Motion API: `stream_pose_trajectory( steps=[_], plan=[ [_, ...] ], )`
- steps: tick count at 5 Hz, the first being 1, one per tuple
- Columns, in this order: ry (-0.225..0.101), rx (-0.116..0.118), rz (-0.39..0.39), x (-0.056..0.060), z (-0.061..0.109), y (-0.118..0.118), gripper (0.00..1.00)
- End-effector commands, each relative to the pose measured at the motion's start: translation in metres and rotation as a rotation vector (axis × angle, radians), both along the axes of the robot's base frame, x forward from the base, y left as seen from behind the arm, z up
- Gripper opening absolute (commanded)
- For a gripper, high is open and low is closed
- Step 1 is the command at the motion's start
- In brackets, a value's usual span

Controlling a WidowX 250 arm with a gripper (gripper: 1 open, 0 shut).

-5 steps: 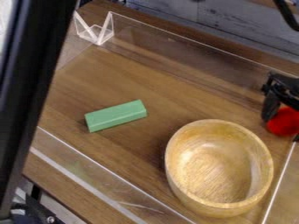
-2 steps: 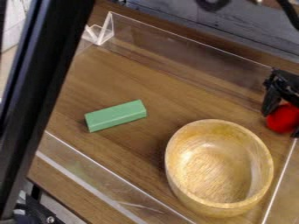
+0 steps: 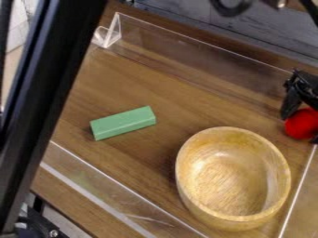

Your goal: Move the red object to the left side of the table

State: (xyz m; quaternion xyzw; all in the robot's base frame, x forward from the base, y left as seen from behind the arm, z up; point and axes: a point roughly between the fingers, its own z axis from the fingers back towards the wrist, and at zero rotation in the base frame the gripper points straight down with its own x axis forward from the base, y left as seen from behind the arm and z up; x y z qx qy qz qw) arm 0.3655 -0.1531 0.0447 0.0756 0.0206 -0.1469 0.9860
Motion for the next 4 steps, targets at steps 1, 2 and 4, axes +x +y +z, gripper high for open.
stream_pose_trajectory(
  steps=[1, 2, 4],
  plan=[
    [-0.068, -0.010, -0.018, 0.0107, 0.0182, -0.0050, 1.00],
    [-0.079, 0.013, -0.031, 0.0122, 0.0173, -0.0053, 1.00],
    [-0.089, 0.067, -0.055, 0.0103, 0.0171, -0.0052, 1.00]
  ],
)
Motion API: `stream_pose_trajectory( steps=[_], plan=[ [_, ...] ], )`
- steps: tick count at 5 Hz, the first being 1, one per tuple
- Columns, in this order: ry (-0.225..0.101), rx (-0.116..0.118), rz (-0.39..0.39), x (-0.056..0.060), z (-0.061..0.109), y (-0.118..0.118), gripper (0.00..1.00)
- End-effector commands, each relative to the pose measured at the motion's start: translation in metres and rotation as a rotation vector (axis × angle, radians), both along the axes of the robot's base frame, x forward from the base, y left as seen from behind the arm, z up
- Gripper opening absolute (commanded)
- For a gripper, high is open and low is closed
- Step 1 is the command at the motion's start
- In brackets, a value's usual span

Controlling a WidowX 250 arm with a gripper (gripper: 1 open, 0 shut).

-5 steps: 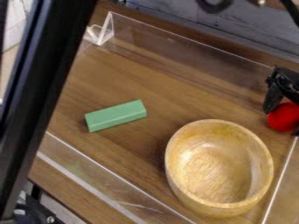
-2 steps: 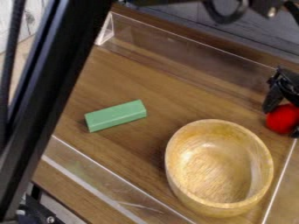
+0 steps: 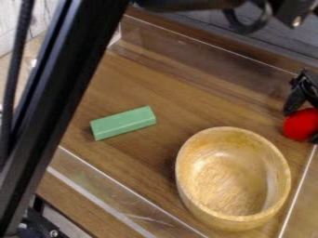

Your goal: Move the red object to the left side of the table

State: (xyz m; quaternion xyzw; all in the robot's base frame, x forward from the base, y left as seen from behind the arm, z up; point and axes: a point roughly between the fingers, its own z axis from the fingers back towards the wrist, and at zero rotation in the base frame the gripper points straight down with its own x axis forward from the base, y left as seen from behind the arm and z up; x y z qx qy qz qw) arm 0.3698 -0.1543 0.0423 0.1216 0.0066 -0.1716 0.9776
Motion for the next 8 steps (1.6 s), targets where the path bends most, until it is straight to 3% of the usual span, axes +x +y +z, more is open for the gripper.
stream_pose_trajectory(
  steps=[1, 2, 3, 4, 6, 8],
  plan=[
    [-0.090, 0.044, -0.003, 0.000, 0.059, 0.008, 0.00],
    [-0.151, 0.123, 0.011, -0.010, 0.106, 0.025, 0.00],
    [-0.190, 0.157, 0.088, -0.025, 0.137, 0.063, 0.00],
    [-0.195, 0.193, 0.164, -0.028, 0.151, 0.107, 0.00],
    [-0.161, 0.228, 0.309, -0.058, 0.164, 0.182, 0.00],
    [-0.128, 0.235, 0.414, -0.089, 0.170, 0.221, 0.00]
  ],
)
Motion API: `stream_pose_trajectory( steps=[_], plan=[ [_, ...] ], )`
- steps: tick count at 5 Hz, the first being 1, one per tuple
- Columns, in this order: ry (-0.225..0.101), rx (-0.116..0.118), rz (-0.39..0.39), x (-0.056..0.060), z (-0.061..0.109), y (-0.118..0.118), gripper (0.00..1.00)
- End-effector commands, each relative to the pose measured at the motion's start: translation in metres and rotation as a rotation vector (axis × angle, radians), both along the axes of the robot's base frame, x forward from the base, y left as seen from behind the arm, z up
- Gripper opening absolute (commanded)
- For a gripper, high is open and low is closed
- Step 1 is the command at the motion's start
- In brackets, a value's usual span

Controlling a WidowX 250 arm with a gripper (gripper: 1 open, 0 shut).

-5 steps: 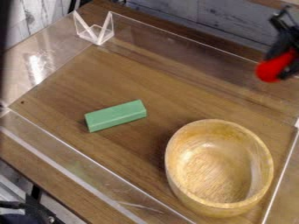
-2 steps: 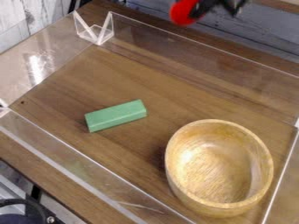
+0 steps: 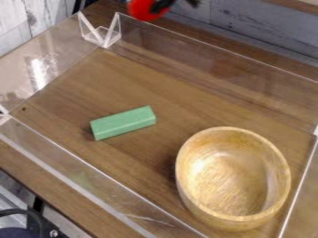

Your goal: Move the red object to the left side of the table

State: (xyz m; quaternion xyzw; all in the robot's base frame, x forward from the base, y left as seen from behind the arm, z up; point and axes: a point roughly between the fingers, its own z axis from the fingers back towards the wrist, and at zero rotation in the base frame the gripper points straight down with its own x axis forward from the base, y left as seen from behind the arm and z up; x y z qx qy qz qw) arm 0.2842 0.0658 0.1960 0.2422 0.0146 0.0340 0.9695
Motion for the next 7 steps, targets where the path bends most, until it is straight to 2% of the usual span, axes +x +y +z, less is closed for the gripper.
stream_pose_trajectory(
  steps=[1, 4, 5, 7],
  plan=[
    [-0.043, -0.004, 0.046, -0.018, 0.014, 0.027, 0.00],
    [-0.036, 0.013, 0.132, -0.049, 0.016, 0.139, 0.00],
    [-0.026, 0.018, 0.164, -0.058, 0.011, 0.145, 0.00],
    [-0.008, 0.032, 0.244, -0.083, 0.004, 0.144, 0.00]
  ],
)
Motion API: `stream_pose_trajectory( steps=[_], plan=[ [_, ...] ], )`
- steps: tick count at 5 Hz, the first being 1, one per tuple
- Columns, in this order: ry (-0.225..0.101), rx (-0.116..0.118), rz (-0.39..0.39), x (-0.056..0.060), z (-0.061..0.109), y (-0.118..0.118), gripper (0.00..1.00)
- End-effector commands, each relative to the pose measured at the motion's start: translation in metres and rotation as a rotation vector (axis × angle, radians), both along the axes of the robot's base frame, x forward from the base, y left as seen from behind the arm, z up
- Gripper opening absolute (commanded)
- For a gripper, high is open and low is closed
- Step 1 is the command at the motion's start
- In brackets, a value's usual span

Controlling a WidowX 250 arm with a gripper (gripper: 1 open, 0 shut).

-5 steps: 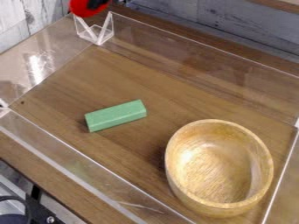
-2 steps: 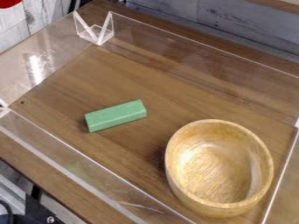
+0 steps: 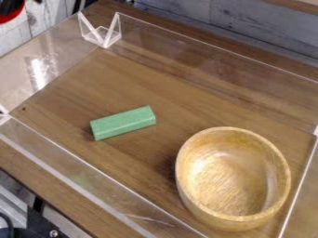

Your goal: Move the red object to the left side of the table

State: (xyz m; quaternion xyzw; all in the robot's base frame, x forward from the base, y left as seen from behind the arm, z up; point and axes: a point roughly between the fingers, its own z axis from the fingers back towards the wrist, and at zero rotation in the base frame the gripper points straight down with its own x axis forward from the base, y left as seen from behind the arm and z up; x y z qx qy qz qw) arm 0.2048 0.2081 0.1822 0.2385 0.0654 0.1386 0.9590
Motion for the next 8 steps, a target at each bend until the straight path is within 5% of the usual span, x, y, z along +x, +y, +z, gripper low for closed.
stream_pose_trajectory(
  steps=[1, 3, 4, 8],
  plan=[
    [-0.040, 0.040, 0.049, -0.015, 0.012, 0.002, 0.00],
    [-0.023, 0.031, 0.084, -0.030, -0.007, 0.002, 0.00],
    [-0.026, 0.014, 0.084, -0.028, -0.017, 0.002, 0.00],
    [-0.061, -0.099, -0.013, -0.001, -0.047, -0.037, 0.00]
  ],
)
